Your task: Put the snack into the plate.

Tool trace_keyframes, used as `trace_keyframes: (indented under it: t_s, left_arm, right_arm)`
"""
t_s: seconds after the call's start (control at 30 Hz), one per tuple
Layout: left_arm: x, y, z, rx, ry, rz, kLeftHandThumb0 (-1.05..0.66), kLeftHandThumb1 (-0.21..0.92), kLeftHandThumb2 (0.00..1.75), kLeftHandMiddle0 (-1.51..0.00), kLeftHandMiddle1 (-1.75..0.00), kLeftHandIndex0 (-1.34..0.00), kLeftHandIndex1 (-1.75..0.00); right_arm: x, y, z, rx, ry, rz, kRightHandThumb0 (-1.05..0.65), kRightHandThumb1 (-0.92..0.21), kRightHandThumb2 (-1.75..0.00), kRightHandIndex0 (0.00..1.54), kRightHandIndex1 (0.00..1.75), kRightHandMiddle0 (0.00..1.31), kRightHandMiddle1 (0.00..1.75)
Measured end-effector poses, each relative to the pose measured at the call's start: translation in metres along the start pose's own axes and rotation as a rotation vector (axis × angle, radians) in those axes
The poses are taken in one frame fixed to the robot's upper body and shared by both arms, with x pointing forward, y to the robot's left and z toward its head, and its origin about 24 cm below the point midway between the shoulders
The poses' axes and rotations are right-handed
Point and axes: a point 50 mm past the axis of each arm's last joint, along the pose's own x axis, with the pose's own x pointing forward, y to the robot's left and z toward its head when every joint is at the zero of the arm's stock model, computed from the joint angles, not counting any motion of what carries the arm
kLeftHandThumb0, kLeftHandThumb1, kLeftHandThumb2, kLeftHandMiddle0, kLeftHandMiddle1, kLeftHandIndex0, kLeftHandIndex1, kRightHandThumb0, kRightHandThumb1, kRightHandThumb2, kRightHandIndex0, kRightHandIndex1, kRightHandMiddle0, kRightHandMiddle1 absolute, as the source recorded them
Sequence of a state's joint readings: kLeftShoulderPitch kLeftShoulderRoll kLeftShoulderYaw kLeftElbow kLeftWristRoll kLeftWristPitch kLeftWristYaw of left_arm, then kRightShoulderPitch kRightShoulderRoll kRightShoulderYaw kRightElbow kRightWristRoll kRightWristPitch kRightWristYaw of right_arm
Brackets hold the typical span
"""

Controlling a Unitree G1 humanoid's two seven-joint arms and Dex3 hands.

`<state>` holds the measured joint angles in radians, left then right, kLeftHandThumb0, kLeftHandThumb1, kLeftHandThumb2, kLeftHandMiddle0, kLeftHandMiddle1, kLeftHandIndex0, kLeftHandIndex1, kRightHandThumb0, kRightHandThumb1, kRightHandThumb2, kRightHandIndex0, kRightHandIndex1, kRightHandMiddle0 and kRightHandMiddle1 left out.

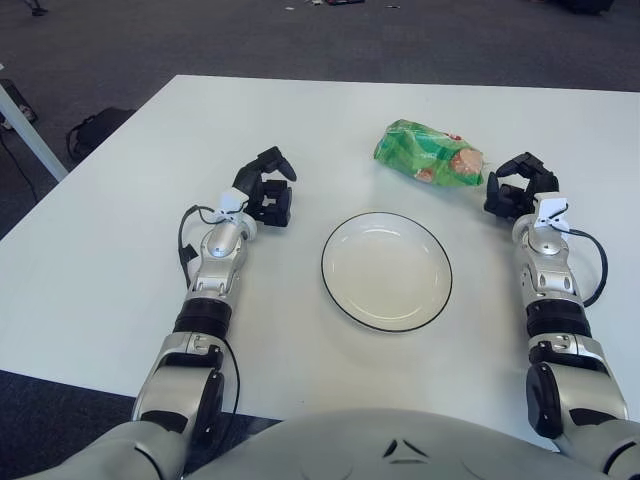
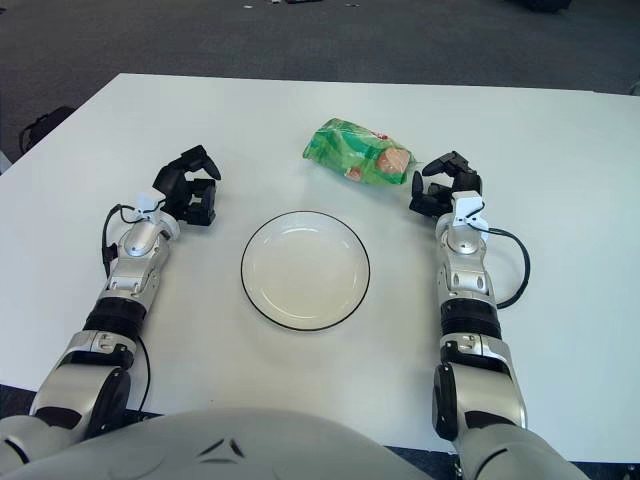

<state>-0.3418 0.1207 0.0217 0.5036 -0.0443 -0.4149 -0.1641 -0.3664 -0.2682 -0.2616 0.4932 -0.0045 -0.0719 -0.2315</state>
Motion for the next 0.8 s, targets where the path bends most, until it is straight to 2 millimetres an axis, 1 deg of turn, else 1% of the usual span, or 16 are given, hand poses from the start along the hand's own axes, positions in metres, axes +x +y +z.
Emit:
trace_keyframes:
  t_s: [0.2, 0.33, 0.5, 0.57, 0.67, 0.8]
  left_arm:
    - [0.000, 0.000, 0.001, 0.011, 0.005, 0.010, -0.51, 0.26, 1.39, -1.37, -1.75, -0.66, -1.75]
    - [0.000, 0.000, 0.000, 0.008, 0.017, 0.016, -0.51, 0.26, 1.39, -1.37, -1.75, -0.66, -1.75]
    - [0.000, 0.001, -0.001, 0.007, 0.027, 0.019, -0.51, 0.25, 1.39, -1.37, -1.75, -0.67, -1.75]
    - [-0.001, 0.001, -0.001, 0.008, 0.030, 0.022, -0.51, 0.25, 1.40, -1.36, -1.75, -0.67, -1.75]
    - [0.000, 0.001, -0.002, 0.010, 0.034, 0.027, -0.51, 0.25, 1.40, -1.36, -1.75, -0.67, -1.75]
    - [0.000, 0.001, -0.002, 0.014, 0.037, 0.034, -0.51, 0.24, 1.41, -1.36, -1.75, -0.68, -1.75]
  right_arm:
    - [0.000, -0.008, 0.002, 0.035, -0.009, -0.090, -0.45, -0.42, -1.19, 1.02, 1.75, 0.53, 1.75]
    - [0.000, -0.012, 0.009, 0.032, -0.041, -0.141, -0.44, -0.43, -1.17, 0.97, 1.75, 0.52, 1.75]
    - [-0.005, -0.011, 0.028, 0.015, -0.110, -0.163, -0.43, -0.47, -1.13, 0.90, 1.75, 0.49, 1.75]
    - [-0.006, -0.009, 0.038, 0.009, -0.145, -0.161, -0.43, -0.49, -1.10, 0.81, 1.75, 0.48, 1.75]
    - [-0.008, -0.006, 0.054, 0.012, -0.201, -0.145, -0.15, -0.38, -1.19, 0.73, 1.60, 0.42, 1.75]
    - [-0.008, -0.004, 0.069, 0.021, -0.250, -0.119, -0.04, -0.36, -1.21, 0.69, 1.56, 0.39, 1.75]
